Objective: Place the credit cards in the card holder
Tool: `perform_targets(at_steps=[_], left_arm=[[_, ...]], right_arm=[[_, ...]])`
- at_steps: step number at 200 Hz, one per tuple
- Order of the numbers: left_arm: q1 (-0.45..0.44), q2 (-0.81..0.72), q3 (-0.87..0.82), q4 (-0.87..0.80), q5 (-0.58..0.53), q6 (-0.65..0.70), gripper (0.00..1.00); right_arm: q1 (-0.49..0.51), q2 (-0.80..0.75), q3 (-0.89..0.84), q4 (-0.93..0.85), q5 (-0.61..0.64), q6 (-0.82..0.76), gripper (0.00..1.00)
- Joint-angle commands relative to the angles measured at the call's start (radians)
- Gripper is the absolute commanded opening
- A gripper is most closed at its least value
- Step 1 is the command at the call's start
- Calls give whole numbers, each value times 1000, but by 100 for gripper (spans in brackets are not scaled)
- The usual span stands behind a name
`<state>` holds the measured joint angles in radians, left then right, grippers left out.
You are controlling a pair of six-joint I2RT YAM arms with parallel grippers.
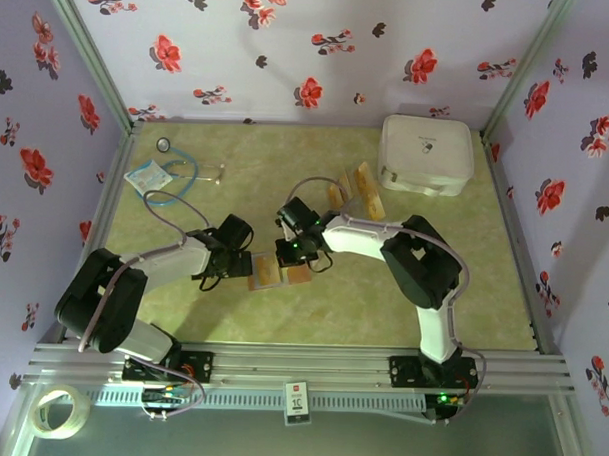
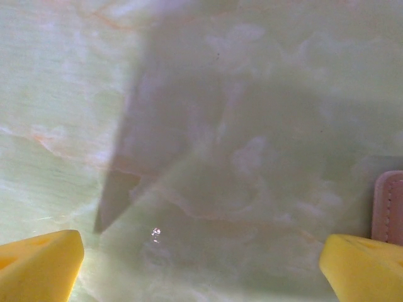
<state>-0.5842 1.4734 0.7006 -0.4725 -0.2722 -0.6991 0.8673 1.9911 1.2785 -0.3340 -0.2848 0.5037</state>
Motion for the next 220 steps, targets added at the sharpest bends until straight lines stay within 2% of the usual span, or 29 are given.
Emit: perform_targets(at_steps=[1,117,160,202,220], left_arm=[[-10,48,-12,36,16,13,100],[-16,46,-16,40,22,14,100],[-16,15,0,7,20,12,100],[-8,-109,30,-85,10,12,100],[1,-166,40,-123,10,11,100]], right_arm=[[19,26,39,3,-11,16,0],[59,56,75,-1,-23,25,0],[55,11,83,-23,-5,17,0],[38,-88,73,-67,16,4,19],[26,-146,40,-73,27,6,25]])
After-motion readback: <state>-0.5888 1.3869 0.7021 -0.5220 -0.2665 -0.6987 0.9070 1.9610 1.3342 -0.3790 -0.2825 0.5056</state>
